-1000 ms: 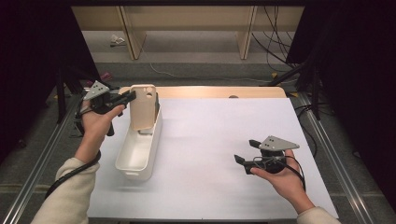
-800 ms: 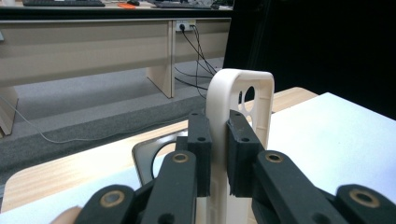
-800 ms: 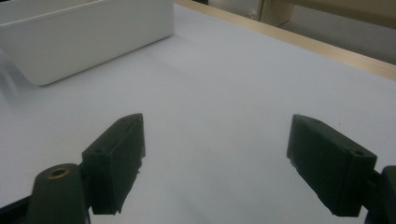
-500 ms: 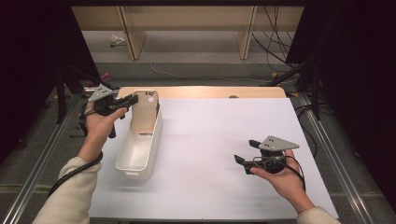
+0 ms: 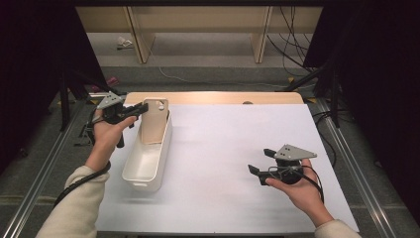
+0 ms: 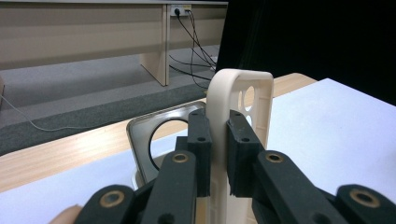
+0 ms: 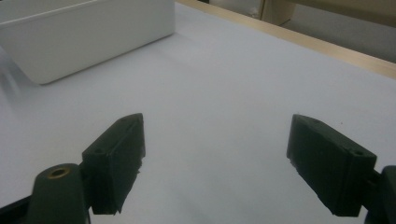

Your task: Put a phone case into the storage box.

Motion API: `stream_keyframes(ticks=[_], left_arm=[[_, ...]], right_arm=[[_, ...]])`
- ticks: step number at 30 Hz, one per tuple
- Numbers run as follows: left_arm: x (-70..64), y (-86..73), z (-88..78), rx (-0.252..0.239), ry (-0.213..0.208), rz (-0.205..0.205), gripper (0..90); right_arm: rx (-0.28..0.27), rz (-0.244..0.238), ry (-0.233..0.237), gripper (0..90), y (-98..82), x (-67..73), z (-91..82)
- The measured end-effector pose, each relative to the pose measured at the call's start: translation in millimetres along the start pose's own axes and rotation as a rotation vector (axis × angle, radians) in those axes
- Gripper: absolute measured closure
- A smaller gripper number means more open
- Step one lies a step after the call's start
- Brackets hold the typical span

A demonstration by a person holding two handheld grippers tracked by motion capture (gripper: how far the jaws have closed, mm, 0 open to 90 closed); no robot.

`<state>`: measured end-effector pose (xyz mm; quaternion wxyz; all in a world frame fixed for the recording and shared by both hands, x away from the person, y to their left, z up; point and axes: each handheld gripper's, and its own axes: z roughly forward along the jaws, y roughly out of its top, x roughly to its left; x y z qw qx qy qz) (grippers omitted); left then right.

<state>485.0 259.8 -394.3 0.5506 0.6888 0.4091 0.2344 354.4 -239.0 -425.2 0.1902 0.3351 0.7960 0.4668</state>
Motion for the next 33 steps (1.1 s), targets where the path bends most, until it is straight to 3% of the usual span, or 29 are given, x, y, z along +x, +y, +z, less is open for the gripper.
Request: stream_keyframes(ticks=[33], left_arm=[[12.7,-17.3,15.6,0.048,0.01,-0.014,80.9]], right_arm=[[0.002,0.002,0.005,20.5,-0.6,-0.2,0.6]])
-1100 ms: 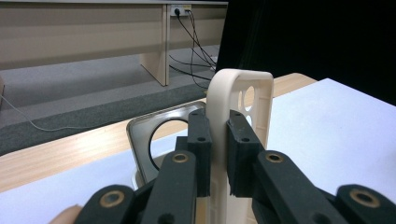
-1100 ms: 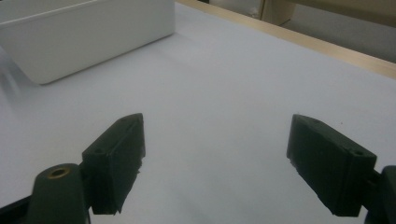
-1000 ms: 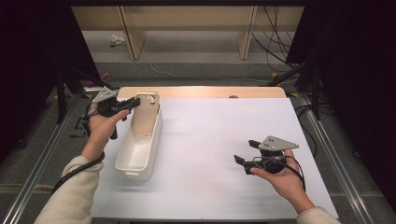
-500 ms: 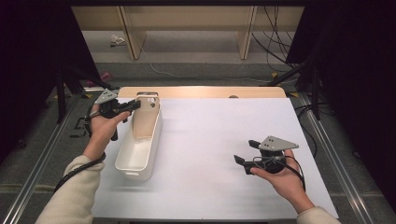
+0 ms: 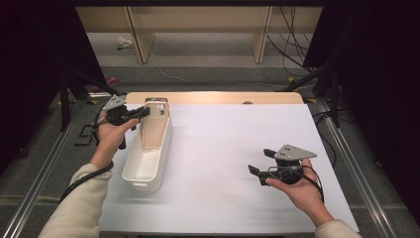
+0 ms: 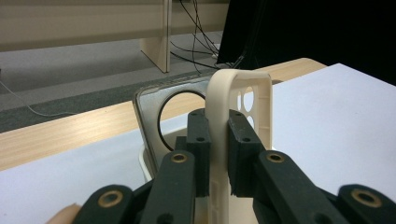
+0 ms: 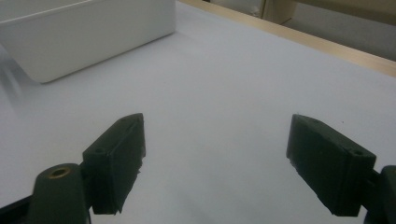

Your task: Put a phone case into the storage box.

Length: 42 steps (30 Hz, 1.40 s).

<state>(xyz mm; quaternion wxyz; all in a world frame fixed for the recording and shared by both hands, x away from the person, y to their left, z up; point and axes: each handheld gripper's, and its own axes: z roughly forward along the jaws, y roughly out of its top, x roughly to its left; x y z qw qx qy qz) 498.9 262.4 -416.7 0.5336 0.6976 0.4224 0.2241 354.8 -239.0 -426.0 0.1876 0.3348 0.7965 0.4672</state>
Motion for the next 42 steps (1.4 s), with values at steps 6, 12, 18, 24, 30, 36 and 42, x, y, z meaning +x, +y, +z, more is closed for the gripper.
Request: stream_keyframes(ticks=[6,12,18,24,30,36,42], left_arm=[[1.7,-0.8,1.5,0.008,0.01,0.004,80.1],[4.1,-0.7,2.8,0.022,0.025,0.017,79.1],[6.4,-1.3,4.1,0.029,0.033,0.018,78.2],[8.6,-1.6,5.6,0.046,0.051,0.03,76.7],[10.2,-1.7,8.1,0.063,0.067,0.038,76.1],[9.9,-0.6,11.2,0.077,0.075,0.059,75.4],[11.1,-1.0,12.6,0.082,0.076,0.067,74.7]], right_arm=[[-0.001,-0.001,0.0,20.6,0.2,0.1,-0.3],[0.001,-0.002,0.0,20.6,0.3,0.0,-0.5],[0.001,-0.002,0.0,20.7,0.3,0.1,-0.4],[0.001,-0.001,0.0,20.7,0.4,0.3,-0.5],[0.0,-0.002,0.002,20.7,0.5,0.4,-0.5],[0.0,-0.003,0.002,20.7,0.5,0.5,-0.7],[0.0,-0.003,0.003,20.7,0.2,0.5,-0.2]])
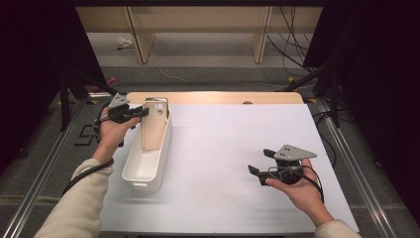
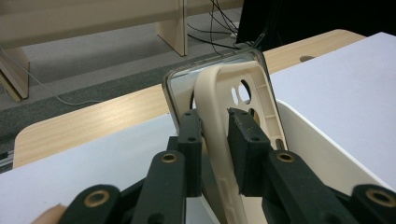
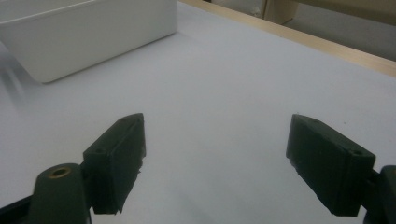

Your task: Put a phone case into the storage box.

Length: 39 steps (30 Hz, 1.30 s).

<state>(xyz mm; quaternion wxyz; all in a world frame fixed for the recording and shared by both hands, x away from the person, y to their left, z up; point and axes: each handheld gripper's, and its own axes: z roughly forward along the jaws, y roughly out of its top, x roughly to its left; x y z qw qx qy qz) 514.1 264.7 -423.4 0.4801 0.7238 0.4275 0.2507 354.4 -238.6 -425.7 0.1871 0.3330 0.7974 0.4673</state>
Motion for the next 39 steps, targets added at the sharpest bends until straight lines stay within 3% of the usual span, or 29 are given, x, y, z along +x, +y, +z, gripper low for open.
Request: stream_keyframes(ticks=[18,30,36,39], left_arm=[[-3.2,-2.0,-4.4,-0.078,-0.078,-0.003,78.3],[-1.4,2.9,4.3,-0.026,-0.056,0.01,75.3],[-3.0,2.5,7.3,0.011,-0.012,0.04,66.1],[-4.0,4.8,8.8,0.02,0.028,0.047,55.6]], right_arm=[[0.005,-0.003,0.002,20.7,-0.2,0.3,0.4],[0.006,-0.002,0.003,20.7,-0.2,0.3,0.3],[0.005,-0.002,0.006,20.7,-0.4,0.1,0.7],[0.005,-0.002,0.007,20.7,-0.3,0.4,0.6]])
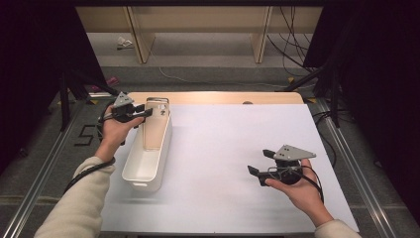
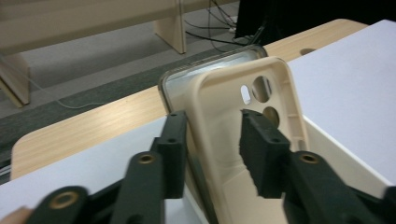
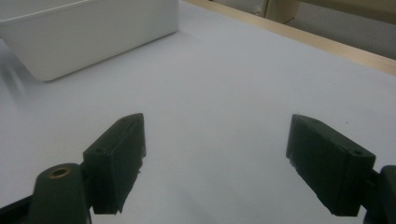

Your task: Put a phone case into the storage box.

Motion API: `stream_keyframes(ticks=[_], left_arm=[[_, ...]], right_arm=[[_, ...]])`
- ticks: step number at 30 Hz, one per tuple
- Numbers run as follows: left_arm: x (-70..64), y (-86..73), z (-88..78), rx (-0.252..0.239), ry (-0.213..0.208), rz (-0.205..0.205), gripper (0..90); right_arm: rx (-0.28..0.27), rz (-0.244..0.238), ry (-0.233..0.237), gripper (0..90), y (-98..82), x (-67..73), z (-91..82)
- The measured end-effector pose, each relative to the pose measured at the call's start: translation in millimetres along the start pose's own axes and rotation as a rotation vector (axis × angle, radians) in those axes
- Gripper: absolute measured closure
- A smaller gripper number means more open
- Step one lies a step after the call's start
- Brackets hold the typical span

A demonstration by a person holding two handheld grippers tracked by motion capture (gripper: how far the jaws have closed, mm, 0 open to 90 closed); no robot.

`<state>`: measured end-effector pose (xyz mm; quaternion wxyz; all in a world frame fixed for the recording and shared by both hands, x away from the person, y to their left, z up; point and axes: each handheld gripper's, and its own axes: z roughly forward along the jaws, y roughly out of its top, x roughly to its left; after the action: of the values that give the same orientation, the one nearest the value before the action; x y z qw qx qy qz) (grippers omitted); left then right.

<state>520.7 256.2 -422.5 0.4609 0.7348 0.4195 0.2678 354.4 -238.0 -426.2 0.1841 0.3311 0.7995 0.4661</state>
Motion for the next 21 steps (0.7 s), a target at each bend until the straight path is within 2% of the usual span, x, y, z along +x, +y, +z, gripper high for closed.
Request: stream_keyframes(ticks=[3,7,13,18,21], left_arm=[[-2.2,4.0,0.1,-0.004,0.026,-0.001,45.8],[-5.2,9.5,-2.4,-0.013,0.038,0.009,39.8],[-11.3,14.6,-9.8,-0.016,0.021,0.0,33.0],[-17.2,16.0,-21.4,-0.019,-0.007,-0.041,24.8],[-21.0,14.8,-29.1,0.003,-0.034,-0.057,18.4]], right_arm=[[0.0,0.001,0.0,20.7,-0.2,-0.2,0.0],[0.0,0.001,0.001,20.6,-0.1,-0.1,-0.1],[0.001,-0.001,-0.001,20.7,0.1,0.1,-0.2],[0.0,-0.002,-0.001,20.6,0.1,0.2,-0.3],[0.001,-0.002,-0.001,20.6,0.1,0.2,-0.3]])
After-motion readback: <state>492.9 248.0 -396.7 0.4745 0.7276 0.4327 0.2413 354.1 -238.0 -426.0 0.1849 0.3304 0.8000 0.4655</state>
